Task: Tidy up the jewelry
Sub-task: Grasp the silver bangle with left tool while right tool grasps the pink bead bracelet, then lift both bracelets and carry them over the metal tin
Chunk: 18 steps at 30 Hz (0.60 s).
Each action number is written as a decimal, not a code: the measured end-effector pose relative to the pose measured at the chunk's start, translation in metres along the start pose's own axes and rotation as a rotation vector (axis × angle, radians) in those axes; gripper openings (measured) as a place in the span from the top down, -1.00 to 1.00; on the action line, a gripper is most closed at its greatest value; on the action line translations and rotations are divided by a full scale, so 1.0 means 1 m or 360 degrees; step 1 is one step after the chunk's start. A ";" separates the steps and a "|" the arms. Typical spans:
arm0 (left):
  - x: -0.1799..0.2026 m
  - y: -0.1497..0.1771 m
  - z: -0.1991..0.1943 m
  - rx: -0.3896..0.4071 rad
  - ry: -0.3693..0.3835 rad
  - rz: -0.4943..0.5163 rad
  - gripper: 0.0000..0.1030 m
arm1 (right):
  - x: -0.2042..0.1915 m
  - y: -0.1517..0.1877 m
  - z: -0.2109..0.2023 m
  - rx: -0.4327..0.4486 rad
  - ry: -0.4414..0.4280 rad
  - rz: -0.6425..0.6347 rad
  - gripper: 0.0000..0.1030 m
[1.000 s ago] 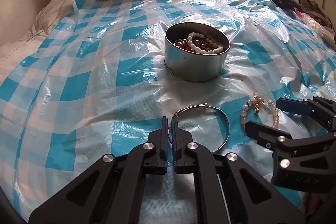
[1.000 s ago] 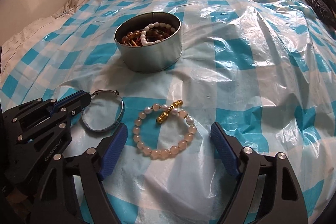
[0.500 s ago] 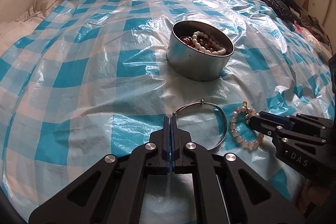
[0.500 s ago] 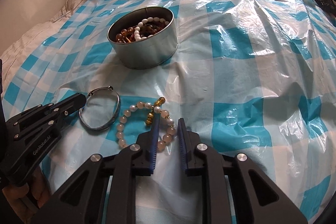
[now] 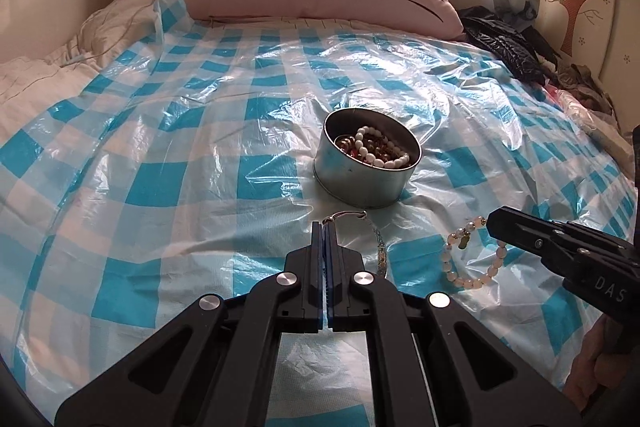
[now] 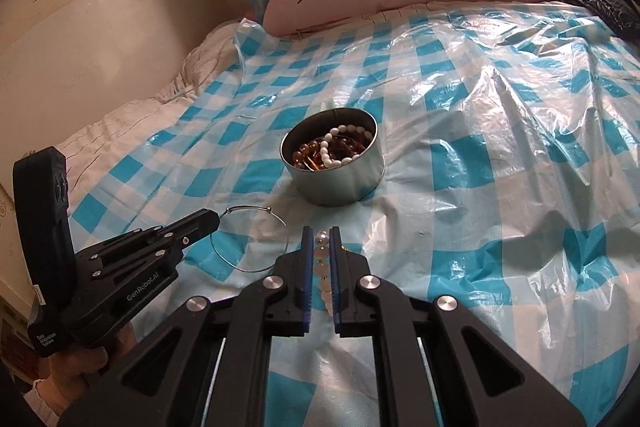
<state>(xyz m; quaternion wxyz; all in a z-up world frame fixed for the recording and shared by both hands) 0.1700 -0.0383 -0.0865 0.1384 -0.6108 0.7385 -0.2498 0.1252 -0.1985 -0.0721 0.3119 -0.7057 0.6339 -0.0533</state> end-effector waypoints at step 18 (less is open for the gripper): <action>-0.016 0.006 0.021 -0.0173 -0.0146 -0.0080 0.55 | 0.027 0.003 0.010 -0.0071 0.0102 0.0171 -0.12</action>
Point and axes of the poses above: each gripper's, at about its wrist camera, not at the fingertips, and z roughly the way its jaws point, x to its right, y to its underside, the point moved 6 cm from there along z, roughly the way its jaws point, and after that the axes turned 15 degrees about -x, right-handed, at the moved point
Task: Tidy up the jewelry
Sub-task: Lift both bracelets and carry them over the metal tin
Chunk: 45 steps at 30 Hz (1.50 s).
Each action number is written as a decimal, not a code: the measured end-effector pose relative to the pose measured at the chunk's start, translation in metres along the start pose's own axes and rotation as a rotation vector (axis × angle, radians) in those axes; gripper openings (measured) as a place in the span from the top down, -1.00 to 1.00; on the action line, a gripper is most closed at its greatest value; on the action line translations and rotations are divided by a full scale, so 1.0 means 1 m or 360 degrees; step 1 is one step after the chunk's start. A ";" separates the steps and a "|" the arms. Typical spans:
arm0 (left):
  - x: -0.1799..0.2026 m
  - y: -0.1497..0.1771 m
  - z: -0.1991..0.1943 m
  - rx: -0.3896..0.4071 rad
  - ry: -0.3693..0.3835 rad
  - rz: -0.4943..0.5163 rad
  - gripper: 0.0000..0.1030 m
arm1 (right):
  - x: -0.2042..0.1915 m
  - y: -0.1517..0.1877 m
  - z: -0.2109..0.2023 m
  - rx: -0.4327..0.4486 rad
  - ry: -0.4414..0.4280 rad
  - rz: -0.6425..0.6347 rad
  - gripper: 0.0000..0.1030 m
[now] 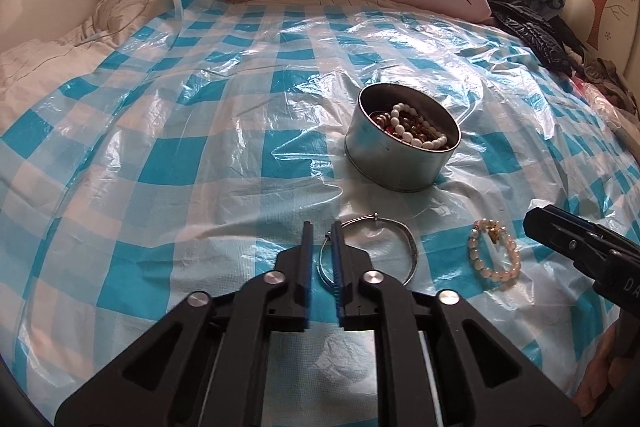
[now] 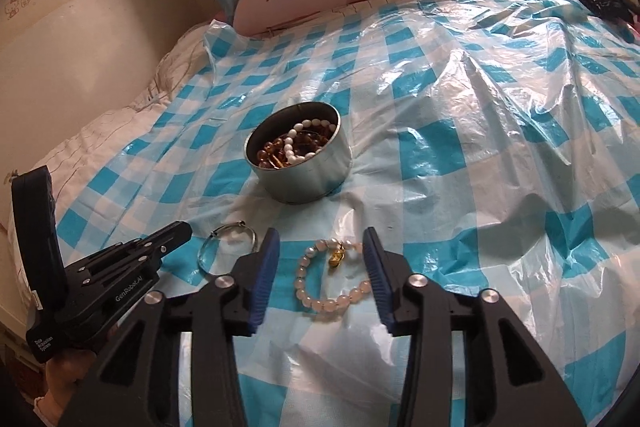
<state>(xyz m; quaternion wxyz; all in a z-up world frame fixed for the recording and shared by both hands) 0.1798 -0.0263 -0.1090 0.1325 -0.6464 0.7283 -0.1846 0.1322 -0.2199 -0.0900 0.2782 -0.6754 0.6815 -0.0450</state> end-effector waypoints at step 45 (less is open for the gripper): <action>0.020 -0.003 -0.021 0.0142 0.0110 0.0132 0.95 | -0.022 -0.006 -0.026 0.0160 -0.0312 -0.0117 0.83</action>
Point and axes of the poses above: each gripper's, at about its wrist camera, not at the fingertips, and z roughly the way its jaws point, x to its right, y to its underside, the point moved 6 cm from there along z, roughly the way its jaws point, and after that the axes turned 15 degrees about -x, right-handed, at the moved point
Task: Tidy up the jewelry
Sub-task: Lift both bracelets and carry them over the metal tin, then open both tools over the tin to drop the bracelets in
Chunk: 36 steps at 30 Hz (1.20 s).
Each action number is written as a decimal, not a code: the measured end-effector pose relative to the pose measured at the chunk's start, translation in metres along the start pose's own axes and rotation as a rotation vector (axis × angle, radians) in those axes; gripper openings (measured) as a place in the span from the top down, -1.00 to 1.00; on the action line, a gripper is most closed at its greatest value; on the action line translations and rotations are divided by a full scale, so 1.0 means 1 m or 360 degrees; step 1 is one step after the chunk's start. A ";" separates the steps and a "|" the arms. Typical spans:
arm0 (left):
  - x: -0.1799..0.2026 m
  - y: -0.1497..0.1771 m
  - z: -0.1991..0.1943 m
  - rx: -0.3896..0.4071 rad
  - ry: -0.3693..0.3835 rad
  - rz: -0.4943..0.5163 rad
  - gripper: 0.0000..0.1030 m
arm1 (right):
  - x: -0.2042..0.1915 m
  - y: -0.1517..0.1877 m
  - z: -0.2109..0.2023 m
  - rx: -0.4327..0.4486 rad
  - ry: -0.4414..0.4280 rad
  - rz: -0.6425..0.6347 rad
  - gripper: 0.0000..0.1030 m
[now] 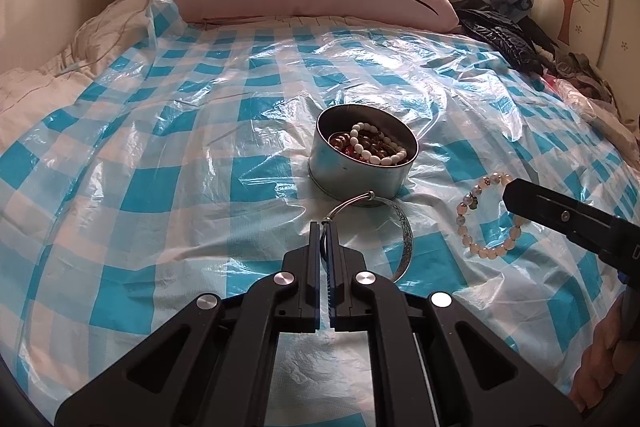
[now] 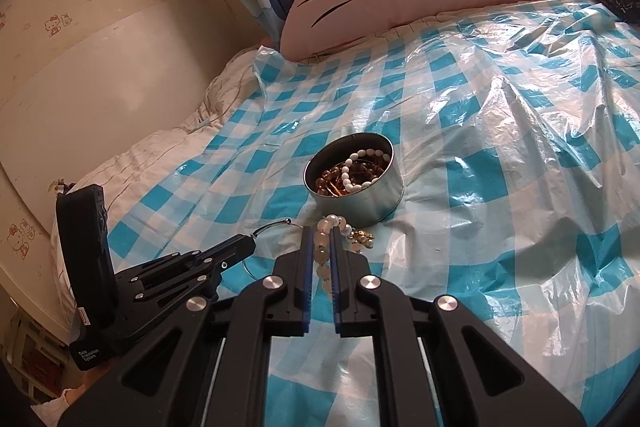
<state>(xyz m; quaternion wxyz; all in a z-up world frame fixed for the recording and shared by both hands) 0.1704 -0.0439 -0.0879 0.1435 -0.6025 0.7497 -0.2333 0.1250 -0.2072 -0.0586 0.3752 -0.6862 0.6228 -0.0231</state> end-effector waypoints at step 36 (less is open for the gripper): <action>-0.034 -0.041 0.005 -0.0019 0.0013 -0.0223 -0.21 | 0.004 -0.077 0.075 -0.0113 -0.0041 0.0030 0.06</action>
Point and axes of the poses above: each gripper's, at about its wrist camera, not at the fingertips, and z roughly the way its jaws point, x to its right, y to its underside, the point moved 6 cm from there along z, roughly the way its jaws point, and after that the axes turned 15 degrees about -x, right-handed, at the moved point
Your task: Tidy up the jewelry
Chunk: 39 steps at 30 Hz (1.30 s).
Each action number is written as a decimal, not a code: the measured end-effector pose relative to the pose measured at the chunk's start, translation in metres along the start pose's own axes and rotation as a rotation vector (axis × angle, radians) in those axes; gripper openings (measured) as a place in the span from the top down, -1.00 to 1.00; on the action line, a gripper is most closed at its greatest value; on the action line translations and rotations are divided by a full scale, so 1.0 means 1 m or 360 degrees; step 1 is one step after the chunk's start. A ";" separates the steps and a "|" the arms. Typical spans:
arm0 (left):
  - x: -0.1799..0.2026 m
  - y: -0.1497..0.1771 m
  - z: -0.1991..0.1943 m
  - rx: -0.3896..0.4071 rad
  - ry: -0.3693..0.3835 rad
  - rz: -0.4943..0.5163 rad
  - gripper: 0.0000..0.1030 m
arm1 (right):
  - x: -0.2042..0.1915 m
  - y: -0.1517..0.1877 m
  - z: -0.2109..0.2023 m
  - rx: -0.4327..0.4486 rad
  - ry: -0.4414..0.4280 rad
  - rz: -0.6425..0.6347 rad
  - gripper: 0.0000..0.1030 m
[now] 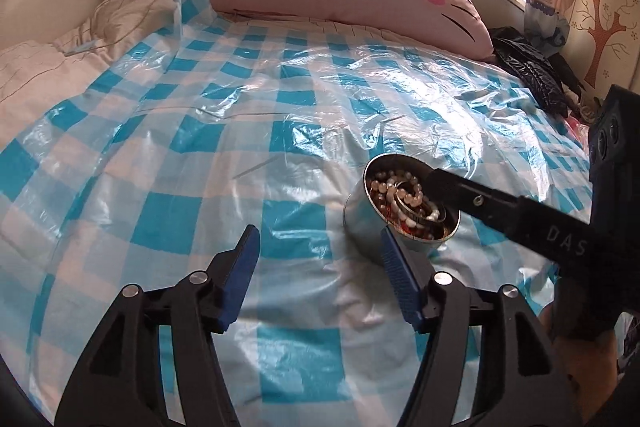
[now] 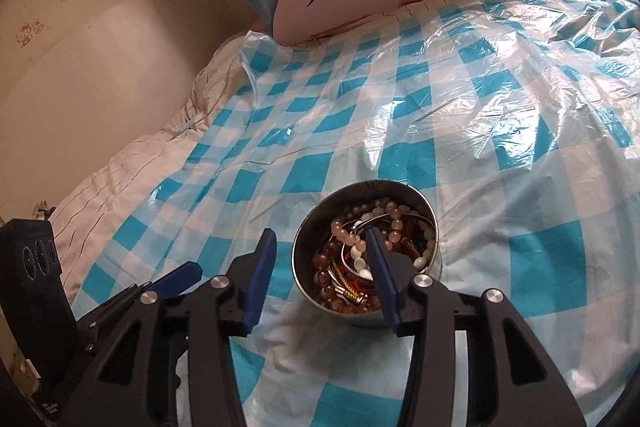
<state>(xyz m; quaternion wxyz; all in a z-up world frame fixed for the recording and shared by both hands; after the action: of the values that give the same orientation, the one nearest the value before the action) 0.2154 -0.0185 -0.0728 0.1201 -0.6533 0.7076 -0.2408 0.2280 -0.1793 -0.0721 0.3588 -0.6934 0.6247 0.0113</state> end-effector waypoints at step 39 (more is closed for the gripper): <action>0.021 0.116 -0.091 0.0117 -0.0240 0.0155 -0.85 | -0.007 0.142 -0.130 0.0217 0.0783 0.0071 -0.86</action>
<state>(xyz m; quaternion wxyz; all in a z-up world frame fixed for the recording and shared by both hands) 0.0686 -0.0186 -0.0499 0.2085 -0.6296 0.7181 -0.2107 0.0457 -0.2345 -0.0411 0.2415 -0.6356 0.7077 -0.1919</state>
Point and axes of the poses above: each gripper's, at about its wrist camera, not at the fingertips, and z roughly the way its jaws point, x to its right, y to its underside, the point moved 6 cm from there along z, roughly the way its jaws point, and after that the axes turned 15 degrees about -x, right-handed, at the moved point
